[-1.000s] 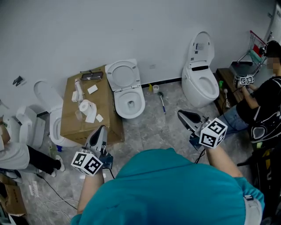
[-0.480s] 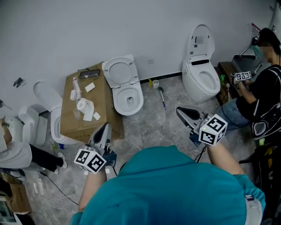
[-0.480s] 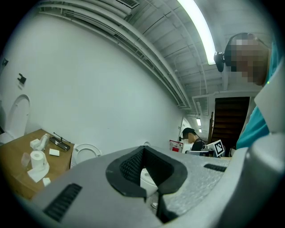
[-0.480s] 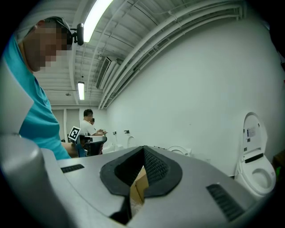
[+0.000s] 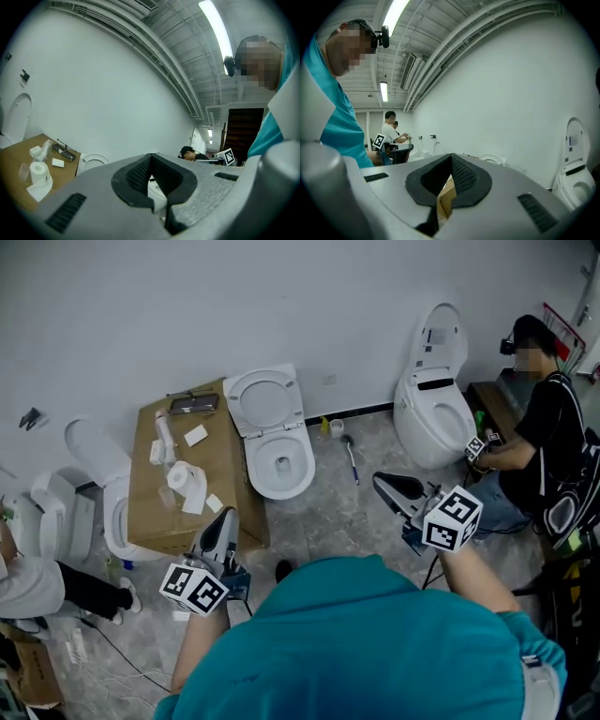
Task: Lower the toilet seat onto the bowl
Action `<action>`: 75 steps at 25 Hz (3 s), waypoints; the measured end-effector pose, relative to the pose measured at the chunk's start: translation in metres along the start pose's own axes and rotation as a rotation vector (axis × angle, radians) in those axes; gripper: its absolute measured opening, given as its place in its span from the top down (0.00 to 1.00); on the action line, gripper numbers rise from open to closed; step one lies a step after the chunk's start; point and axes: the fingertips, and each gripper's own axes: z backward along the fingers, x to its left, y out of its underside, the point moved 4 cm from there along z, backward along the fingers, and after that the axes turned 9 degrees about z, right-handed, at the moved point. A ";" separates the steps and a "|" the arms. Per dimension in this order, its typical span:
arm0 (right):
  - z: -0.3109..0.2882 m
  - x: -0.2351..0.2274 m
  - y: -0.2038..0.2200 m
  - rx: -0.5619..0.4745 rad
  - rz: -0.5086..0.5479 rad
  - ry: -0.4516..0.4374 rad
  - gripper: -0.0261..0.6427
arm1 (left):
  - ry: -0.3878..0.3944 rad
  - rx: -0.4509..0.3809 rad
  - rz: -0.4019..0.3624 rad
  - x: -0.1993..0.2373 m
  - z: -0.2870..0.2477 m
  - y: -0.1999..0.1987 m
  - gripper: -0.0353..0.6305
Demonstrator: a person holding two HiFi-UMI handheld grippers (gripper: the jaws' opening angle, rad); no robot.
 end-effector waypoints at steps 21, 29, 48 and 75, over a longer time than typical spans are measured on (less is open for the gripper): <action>-0.254 -0.048 -0.036 0.046 -0.006 0.114 0.98 | 0.102 0.085 0.050 0.233 -0.077 -0.115 0.96; -0.272 -0.130 -0.031 0.023 -0.016 0.029 0.98 | 0.018 0.097 0.016 0.232 -0.144 -0.108 0.96; -0.271 -0.356 -0.006 0.001 0.036 -0.172 0.98 | -0.333 0.244 -0.280 0.275 -0.403 -0.057 0.96; -0.322 -0.384 0.087 0.120 -0.132 0.022 0.98 | -0.339 1.058 -1.067 0.525 -0.575 0.066 0.79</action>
